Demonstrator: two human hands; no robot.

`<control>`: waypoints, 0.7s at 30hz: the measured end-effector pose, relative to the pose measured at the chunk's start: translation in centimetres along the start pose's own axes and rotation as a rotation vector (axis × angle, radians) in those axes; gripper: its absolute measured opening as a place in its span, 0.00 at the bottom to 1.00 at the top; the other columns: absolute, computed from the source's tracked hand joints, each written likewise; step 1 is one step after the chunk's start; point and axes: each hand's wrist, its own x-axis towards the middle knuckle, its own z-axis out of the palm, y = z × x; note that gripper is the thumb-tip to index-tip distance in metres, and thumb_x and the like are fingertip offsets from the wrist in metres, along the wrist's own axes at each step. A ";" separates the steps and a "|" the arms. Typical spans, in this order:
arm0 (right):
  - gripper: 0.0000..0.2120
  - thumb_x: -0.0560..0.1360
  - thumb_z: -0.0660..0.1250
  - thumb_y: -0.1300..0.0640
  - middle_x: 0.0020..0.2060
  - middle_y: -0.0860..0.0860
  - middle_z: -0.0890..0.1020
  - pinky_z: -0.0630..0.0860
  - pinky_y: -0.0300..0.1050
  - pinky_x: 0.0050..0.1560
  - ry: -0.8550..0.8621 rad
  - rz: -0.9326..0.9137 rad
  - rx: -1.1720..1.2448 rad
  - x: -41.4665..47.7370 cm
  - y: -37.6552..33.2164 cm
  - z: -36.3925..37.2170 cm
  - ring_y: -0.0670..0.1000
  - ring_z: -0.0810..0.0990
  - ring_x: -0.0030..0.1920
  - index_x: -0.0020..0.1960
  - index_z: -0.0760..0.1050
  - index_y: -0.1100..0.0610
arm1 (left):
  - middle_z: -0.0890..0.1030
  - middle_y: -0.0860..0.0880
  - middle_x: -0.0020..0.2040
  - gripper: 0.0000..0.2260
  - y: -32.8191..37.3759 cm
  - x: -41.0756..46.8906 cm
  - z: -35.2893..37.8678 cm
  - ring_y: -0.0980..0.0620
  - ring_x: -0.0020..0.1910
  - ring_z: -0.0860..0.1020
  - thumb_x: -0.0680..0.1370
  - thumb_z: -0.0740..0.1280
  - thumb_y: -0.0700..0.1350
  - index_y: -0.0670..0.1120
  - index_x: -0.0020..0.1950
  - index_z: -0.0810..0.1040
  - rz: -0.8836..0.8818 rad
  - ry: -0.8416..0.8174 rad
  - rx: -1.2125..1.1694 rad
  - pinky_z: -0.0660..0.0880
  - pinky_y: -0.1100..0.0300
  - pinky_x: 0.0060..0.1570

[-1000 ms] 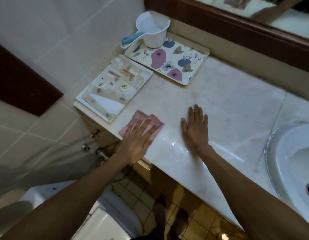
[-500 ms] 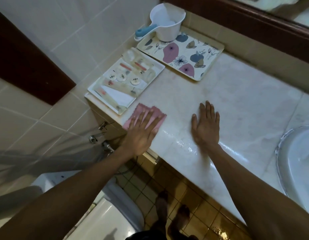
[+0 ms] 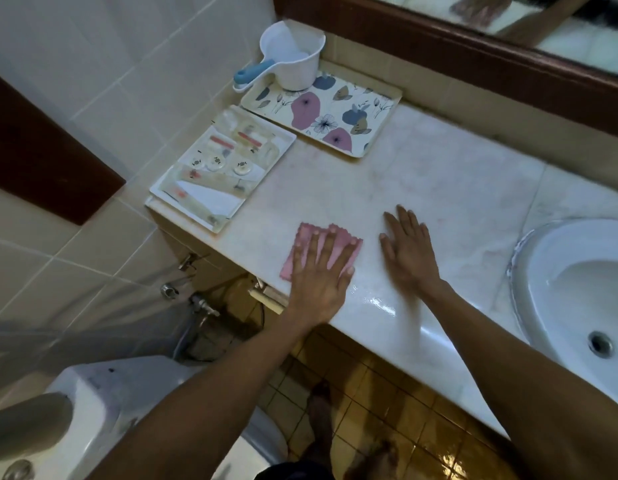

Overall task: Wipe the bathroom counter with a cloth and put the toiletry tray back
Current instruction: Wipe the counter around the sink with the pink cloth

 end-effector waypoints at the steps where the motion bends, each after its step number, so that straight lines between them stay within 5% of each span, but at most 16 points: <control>1: 0.25 0.84 0.51 0.48 0.81 0.53 0.55 0.49 0.55 0.79 -0.004 0.010 -0.002 -0.8 0.8 -0.3 0.56 0.51 0.81 0.79 0.58 0.53 | 0.51 0.47 0.86 0.24 0.8 -1.5 0.3 0.43 0.85 0.49 0.87 0.49 0.57 0.60 0.85 0.52 0.081 -0.027 0.013 0.48 0.35 0.80; 6: 0.25 0.84 0.55 0.49 0.80 0.56 0.56 0.51 0.57 0.77 -0.083 0.033 -0.061 -4.3 4.8 -2.6 0.58 0.52 0.80 0.79 0.60 0.54 | 0.43 0.53 0.86 0.25 -2.7 -3.7 -2.3 0.49 0.85 0.39 0.86 0.40 0.61 0.63 0.84 0.46 0.396 -0.250 0.077 0.36 0.43 0.81; 9: 0.27 0.82 0.51 0.44 0.79 0.59 0.58 0.54 0.59 0.76 -0.141 0.050 -0.081 -5.9 7.5 -4.3 0.60 0.55 0.79 0.78 0.62 0.56 | 0.39 0.53 0.85 0.24 -2.9 -1.8 -2.6 0.48 0.84 0.37 0.86 0.41 0.60 0.64 0.82 0.41 0.146 -0.228 0.058 0.32 0.43 0.79; 12: 0.28 0.82 0.51 0.45 0.79 0.61 0.58 0.52 0.61 0.77 -0.126 0.071 -0.156 -8.8 10.5 -6.0 0.61 0.55 0.79 0.77 0.63 0.59 | 0.47 0.48 0.86 0.25 2.7 -0.1 0.2 0.40 0.85 0.46 0.86 0.42 0.59 0.61 0.83 0.44 -0.196 -0.066 -0.010 0.43 0.33 0.80; 14: 0.27 0.82 0.52 0.48 0.79 0.61 0.58 0.51 0.61 0.77 -0.033 0.085 -0.186 -11.2 12.7 -6.8 0.61 0.56 0.79 0.77 0.62 0.61 | 0.51 0.45 0.86 0.26 7.8 0.6 2.2 0.38 0.84 0.50 0.86 0.45 0.57 0.58 0.85 0.50 -0.243 -0.027 -0.045 0.48 0.30 0.79; 18: 0.31 0.82 0.46 0.46 0.80 0.58 0.54 0.50 0.56 0.78 -0.005 0.194 -0.094 -16.6 16.5 -8.4 0.58 0.54 0.80 0.80 0.53 0.61 | 0.57 0.43 0.85 0.25 18.5 -2.2 5.6 0.38 0.84 0.55 0.87 0.53 0.52 0.54 0.85 0.55 0.138 0.011 -0.014 0.56 0.29 0.75; 21: 0.31 0.84 0.50 0.45 0.81 0.55 0.51 0.57 0.54 0.76 -0.068 0.218 -0.007 -20.8 18.7 -9.0 0.58 0.59 0.78 0.82 0.46 0.55 | 0.51 0.45 0.86 0.25 22.0 -6.4 7.1 0.42 0.85 0.47 0.88 0.51 0.52 0.55 0.85 0.51 0.445 -0.118 0.038 0.47 0.32 0.80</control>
